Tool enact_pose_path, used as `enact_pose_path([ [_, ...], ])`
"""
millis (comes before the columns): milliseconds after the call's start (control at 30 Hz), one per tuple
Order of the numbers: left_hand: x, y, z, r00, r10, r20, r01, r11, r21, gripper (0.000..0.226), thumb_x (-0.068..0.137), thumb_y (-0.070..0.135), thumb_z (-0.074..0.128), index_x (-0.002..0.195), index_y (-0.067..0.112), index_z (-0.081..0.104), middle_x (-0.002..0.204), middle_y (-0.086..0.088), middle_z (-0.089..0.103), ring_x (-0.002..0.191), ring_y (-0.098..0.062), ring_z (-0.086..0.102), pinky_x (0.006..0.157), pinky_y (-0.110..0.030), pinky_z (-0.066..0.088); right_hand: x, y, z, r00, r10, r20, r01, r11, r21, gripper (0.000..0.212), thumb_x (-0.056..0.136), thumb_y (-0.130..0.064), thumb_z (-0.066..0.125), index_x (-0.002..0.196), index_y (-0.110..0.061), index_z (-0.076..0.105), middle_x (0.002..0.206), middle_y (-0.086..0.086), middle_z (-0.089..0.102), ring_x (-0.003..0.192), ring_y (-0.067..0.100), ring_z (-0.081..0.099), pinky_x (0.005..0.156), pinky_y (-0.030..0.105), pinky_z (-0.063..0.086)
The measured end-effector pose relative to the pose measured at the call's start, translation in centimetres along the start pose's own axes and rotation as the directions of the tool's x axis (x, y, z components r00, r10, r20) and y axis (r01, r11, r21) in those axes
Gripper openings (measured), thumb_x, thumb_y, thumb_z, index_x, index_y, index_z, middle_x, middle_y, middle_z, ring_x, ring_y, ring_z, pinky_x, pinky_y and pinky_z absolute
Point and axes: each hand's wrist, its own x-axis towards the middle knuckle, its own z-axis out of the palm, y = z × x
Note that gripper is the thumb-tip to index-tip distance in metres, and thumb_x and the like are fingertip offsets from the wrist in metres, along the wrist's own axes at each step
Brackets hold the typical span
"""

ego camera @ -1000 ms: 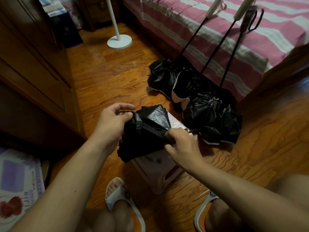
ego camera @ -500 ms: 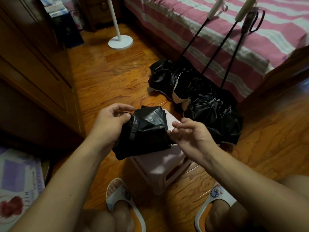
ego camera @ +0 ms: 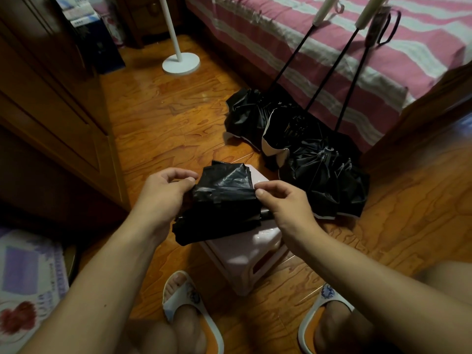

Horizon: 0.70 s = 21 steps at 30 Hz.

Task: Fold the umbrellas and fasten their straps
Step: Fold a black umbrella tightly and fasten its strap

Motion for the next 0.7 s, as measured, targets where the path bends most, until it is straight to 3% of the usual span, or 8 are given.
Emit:
enact_pose_path([
  [133,-0.1,0.0,-0.5,0.999,0.006,0.031,-0.004,0.997,-0.074,0.016,0.103,0.013,0.056,0.11,0.014,0.071,0.09,-0.008,0.074,0.09,-0.027,0.072,0.089,-0.04,0.057,0.5,0.5,-0.3,0.997,0.079,0.021,-0.08,0.996,0.048,0.013,0.096,-0.02,0.068,0.106,-0.025,0.076,0.108,0.001,0.073,0.104,0.015,0.069,0.077,0.019,0.054],
  [233,-0.3,0.0,-0.6,0.994,0.018,0.109,-0.015,0.999,-0.032,0.016,0.098,0.018,0.065,0.113,0.02,0.071,0.107,-0.005,0.075,0.107,-0.03,0.07,0.099,-0.044,0.055,0.6,0.2,-0.3,0.991,0.092,0.095,-0.095,0.995,0.028,0.029,0.095,-0.007,0.064,0.116,-0.025,0.071,0.11,0.005,0.069,0.107,0.016,0.066,0.083,0.022,0.055],
  [333,-0.5,-0.1,-0.5,0.984,0.091,0.156,-0.093,0.996,0.005,0.038,0.089,-0.005,0.07,0.115,0.023,0.071,0.111,-0.001,0.072,0.104,-0.019,0.071,0.089,-0.031,0.06,0.7,0.3,-0.4,0.984,0.06,0.165,-0.052,0.997,-0.05,0.047,0.09,0.003,0.065,0.125,-0.027,0.066,0.11,0.002,0.066,0.107,0.017,0.065,0.085,0.027,0.057],
  [433,-0.6,0.0,-0.4,0.969,0.186,0.16,-0.207,0.97,0.126,0.05,0.086,-0.015,0.067,0.113,0.026,0.071,0.11,0.003,0.071,0.101,-0.016,0.068,0.079,-0.019,0.059,1.1,0.2,-0.7,0.981,0.007,0.195,0.022,0.989,-0.144,0.042,0.09,-0.004,0.071,0.124,-0.03,0.069,0.102,-0.001,0.065,0.101,0.016,0.066,0.088,0.031,0.059],
  [567,-0.4,-0.3,-0.3,0.958,0.238,0.161,-0.274,0.926,0.259,0.048,0.087,-0.011,0.069,0.109,0.031,0.071,0.105,0.005,0.071,0.1,-0.015,0.068,0.088,-0.037,0.061,1.7,-0.1,-0.9,0.982,-0.068,0.176,0.114,0.957,-0.267,0.033,0.09,-0.002,0.072,0.114,-0.024,0.074,0.086,-0.005,0.06,0.085,0.009,0.061,0.086,0.031,0.056],
  [633,-0.3,-0.5,-0.3,0.955,0.246,0.166,-0.284,0.918,0.276,0.044,0.086,-0.008,0.072,0.11,0.029,0.071,0.1,0.004,0.072,0.097,-0.015,0.069,0.09,-0.043,0.06,1.9,-0.1,-1.1,0.976,-0.059,0.211,0.123,0.944,-0.306,0.035,0.088,-0.006,0.076,0.118,-0.024,0.073,0.091,-0.004,0.059,0.088,0.01,0.06,0.087,0.034,0.055],
  [700,-0.2,-0.6,-0.3,0.949,0.271,0.163,-0.311,0.894,0.324,0.042,0.087,-0.005,0.074,0.112,0.029,0.071,0.096,0.005,0.072,0.093,-0.015,0.069,0.089,-0.045,0.059,2.3,-0.1,-1.2,0.963,-0.054,0.265,0.162,0.9,-0.404,0.037,0.085,-0.019,0.081,0.119,-0.03,0.072,0.107,-0.005,0.056,0.102,0.012,0.058,0.093,0.035,0.053],
])
